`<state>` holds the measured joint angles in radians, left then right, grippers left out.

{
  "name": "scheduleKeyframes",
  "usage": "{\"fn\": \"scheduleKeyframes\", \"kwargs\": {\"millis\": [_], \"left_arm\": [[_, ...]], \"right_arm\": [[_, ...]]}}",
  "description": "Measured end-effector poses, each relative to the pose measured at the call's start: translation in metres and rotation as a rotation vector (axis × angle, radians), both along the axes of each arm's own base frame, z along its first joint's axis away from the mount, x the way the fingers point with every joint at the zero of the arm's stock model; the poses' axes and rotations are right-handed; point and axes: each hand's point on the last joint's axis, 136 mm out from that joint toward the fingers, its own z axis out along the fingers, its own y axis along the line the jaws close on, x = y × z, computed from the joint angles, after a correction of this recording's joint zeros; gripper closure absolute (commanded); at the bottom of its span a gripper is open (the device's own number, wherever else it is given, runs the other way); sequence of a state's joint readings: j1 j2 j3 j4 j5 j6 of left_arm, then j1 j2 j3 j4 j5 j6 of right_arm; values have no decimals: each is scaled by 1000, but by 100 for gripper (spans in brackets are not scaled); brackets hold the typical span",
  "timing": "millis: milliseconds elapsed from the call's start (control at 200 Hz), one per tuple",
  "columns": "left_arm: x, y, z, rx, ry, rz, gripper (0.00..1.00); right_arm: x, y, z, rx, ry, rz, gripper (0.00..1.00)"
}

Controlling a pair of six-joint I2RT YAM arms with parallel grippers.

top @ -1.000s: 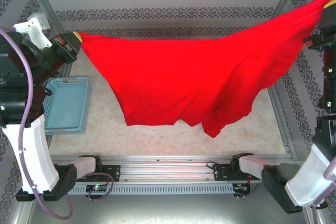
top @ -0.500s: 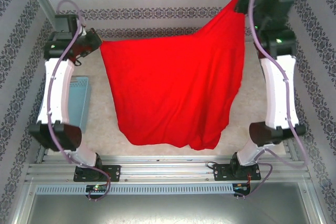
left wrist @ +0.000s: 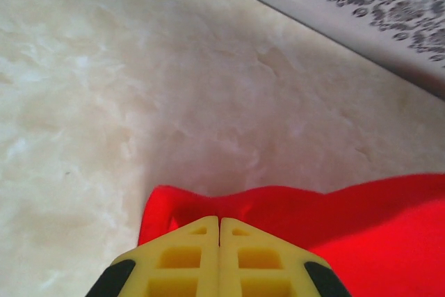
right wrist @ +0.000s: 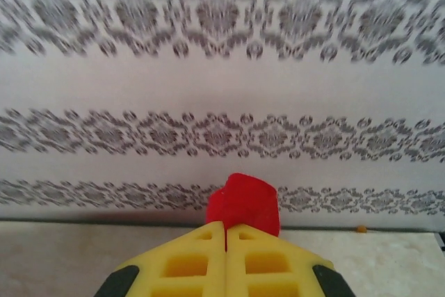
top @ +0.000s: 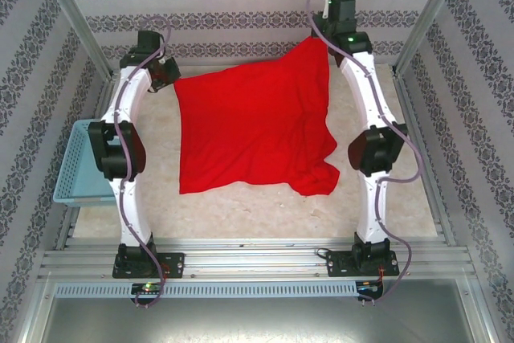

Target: Fold the inside-out t-shirt

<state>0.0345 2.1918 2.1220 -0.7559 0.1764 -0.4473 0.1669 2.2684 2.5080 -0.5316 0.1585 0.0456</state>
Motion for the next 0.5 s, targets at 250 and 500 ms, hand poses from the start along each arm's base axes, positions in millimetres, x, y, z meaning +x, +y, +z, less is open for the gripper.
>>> {"fn": "scheduleKeyframes", "kwargs": {"millis": [250, 500], "left_arm": [[36, 4, -13, 60, -35, 6, 100], [2, 2, 18, 51, -66, 2, 100]], "right_arm": [[25, -10, -26, -47, 6, -49, 100], [-13, -4, -4, -61, 31, -34, 100]]}}
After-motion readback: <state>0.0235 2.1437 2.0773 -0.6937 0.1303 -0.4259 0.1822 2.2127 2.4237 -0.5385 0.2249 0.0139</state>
